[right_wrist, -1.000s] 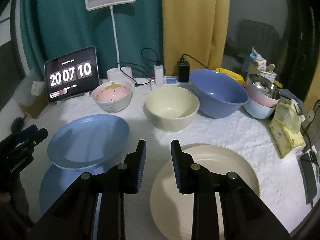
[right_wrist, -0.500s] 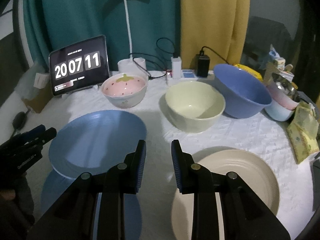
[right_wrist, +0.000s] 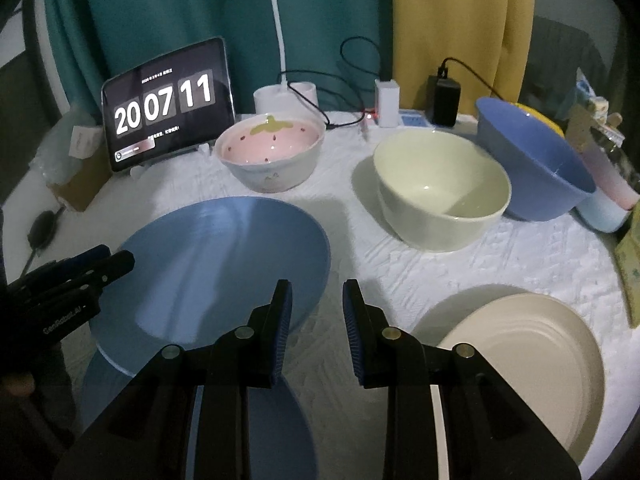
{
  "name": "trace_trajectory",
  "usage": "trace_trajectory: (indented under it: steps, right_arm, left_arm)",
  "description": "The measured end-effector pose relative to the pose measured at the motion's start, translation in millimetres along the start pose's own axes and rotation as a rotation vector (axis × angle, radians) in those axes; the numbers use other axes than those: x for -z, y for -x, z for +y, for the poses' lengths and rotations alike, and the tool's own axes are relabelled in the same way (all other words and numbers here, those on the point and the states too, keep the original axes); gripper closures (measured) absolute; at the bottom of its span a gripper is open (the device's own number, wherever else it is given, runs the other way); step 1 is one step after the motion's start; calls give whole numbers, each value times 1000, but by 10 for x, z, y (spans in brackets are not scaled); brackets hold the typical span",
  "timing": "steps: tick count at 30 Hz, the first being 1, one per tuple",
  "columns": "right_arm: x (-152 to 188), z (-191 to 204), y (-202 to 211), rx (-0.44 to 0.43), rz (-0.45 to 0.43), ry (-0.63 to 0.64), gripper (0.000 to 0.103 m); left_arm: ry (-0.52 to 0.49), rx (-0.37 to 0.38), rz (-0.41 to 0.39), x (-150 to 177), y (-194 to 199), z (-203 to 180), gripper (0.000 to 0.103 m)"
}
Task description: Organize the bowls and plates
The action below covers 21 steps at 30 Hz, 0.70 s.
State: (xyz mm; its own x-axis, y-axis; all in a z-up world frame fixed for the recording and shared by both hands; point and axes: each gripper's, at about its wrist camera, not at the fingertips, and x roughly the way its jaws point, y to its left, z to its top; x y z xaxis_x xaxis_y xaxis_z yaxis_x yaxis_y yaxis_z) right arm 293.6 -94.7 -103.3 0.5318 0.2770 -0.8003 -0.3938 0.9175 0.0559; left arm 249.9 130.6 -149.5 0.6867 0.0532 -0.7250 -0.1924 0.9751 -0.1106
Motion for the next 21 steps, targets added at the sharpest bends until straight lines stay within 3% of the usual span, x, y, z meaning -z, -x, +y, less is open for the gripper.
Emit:
trace_trajectory:
  steps: [13, 21]
  right_arm:
    - [-16, 34, -97, -41, 23, 5, 75]
    - [-2, 64, -67, -27, 16, 17, 78]
  left_arm:
    - [-2, 45, 51, -23, -147, -14, 57]
    - [-31, 28, 32, 3, -94, -95, 73]
